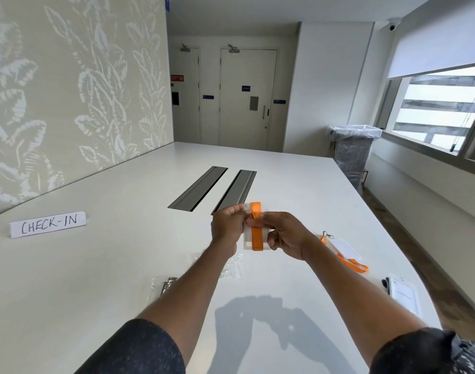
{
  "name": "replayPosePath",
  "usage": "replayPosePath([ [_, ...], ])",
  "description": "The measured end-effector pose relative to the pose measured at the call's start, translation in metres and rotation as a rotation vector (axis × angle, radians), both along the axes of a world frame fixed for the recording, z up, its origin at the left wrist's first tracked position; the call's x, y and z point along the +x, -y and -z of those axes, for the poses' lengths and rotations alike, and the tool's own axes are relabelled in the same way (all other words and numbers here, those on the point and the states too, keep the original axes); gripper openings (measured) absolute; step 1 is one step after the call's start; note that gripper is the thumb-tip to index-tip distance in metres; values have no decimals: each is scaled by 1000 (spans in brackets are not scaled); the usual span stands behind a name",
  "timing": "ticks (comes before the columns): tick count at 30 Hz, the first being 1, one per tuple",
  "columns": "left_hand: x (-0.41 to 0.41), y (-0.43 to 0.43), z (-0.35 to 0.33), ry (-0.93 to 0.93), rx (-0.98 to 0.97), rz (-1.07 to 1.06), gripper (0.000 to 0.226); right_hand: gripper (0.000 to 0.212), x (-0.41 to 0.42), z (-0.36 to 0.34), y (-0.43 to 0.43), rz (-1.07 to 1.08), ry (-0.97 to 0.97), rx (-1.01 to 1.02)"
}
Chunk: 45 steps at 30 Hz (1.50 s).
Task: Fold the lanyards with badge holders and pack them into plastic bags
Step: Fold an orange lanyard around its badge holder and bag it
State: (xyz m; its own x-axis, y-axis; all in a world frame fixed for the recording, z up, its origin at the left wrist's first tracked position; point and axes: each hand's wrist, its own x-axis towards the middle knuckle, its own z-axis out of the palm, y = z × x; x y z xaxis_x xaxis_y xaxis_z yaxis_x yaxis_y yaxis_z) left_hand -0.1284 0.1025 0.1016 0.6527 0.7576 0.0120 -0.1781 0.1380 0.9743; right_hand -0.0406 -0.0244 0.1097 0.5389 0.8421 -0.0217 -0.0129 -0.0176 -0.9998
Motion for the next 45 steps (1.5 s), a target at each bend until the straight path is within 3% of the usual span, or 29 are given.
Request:
replayPosePath([
  [5,-4,-1,6,-54,17,85,15,28,6,-3,4,4,5,20],
  [13,-6,-3,23,-159,19,121,15,29,6,3,-4,229,403,-110],
  [18,-8,-5,34,-193,-20,133,15,26,6,10,-15,267,491,-154],
  [22,-14,-10,42,-220,-3,143,14,33,8,20,-22,292,731,-272],
  [29,-19,-26,59,-279,106,212,13,8,20,32,-29,161,314,-522],
  [32,-17,-32,67,-356,219,88,9,7,33,39,-27,304,145,-457],
  [35,-13,-37,81,-582,458,13,9,12,47,47,-20,451,-38,-377],
  [38,-10,-35,95,-715,521,3,9,13,60,57,-14,498,-222,-333],
  [45,7,-31,115,-891,575,-11,54,6,73,81,-15,503,-376,-326],
])
